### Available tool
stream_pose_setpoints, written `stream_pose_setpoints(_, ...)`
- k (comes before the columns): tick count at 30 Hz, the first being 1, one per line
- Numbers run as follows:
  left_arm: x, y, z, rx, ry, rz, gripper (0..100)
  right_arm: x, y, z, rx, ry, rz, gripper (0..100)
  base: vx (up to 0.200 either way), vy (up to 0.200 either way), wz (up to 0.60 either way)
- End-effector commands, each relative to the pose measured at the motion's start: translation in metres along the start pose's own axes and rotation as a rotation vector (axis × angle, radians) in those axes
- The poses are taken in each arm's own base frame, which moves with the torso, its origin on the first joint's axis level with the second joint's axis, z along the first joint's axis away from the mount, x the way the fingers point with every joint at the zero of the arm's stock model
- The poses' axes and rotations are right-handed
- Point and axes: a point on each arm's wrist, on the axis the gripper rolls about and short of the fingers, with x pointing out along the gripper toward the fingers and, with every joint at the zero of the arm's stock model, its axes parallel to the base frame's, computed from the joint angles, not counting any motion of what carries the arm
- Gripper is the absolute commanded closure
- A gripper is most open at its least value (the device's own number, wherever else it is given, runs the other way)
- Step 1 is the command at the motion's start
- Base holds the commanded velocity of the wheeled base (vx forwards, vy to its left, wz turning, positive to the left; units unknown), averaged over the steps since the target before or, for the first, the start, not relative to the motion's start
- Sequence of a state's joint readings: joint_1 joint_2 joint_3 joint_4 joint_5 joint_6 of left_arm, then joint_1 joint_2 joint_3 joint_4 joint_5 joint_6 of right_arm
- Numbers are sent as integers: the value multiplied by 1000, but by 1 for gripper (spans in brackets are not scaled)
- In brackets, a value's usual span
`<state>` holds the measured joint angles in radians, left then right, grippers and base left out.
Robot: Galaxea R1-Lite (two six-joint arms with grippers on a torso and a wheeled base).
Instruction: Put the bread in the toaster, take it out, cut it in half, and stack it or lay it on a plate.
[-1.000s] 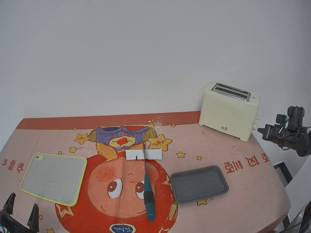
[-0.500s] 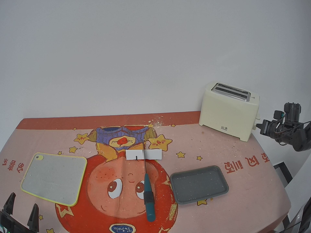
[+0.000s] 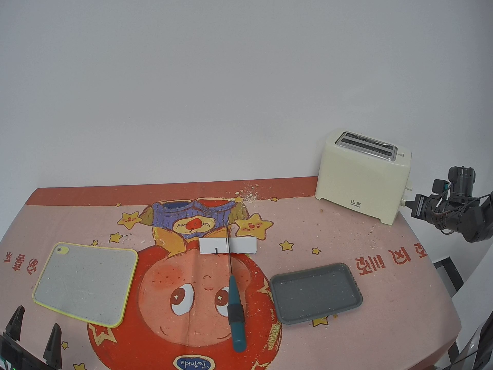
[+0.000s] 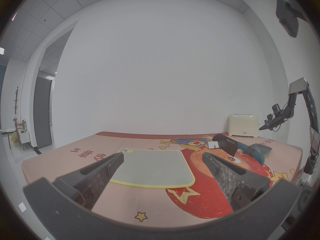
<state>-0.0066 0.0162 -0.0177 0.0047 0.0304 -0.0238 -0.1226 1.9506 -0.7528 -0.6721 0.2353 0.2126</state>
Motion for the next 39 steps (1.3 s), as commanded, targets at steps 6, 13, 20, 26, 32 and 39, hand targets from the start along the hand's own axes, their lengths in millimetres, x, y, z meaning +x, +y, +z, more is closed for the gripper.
stream_pose_setpoints(6,1,0,-5,0,9,1,0,4,-1,-2,2,5,-2,100,0,0,0)
stream_pose_setpoints(13,1,0,-5,0,9,1,0,5,0,0,-2,-1,4,100,0,0,0)
stream_pose_setpoints(20,1,0,-5,0,9,1,0,6,1,3,-5,-12,-5,100,0,0,0)
stream_pose_setpoints(26,1,0,-5,0,9,1,0,10,0,0,-3,-2,-8,100,0,0,0)
stream_pose_setpoints(32,1,0,-5,0,9,1,0,14,-1,-3,-1,10,-10,100,0,0,0)
stream_pose_setpoints(39,1,0,-5,0,9,1,0,17,-3,-5,3,19,-12,100,0,0,0)
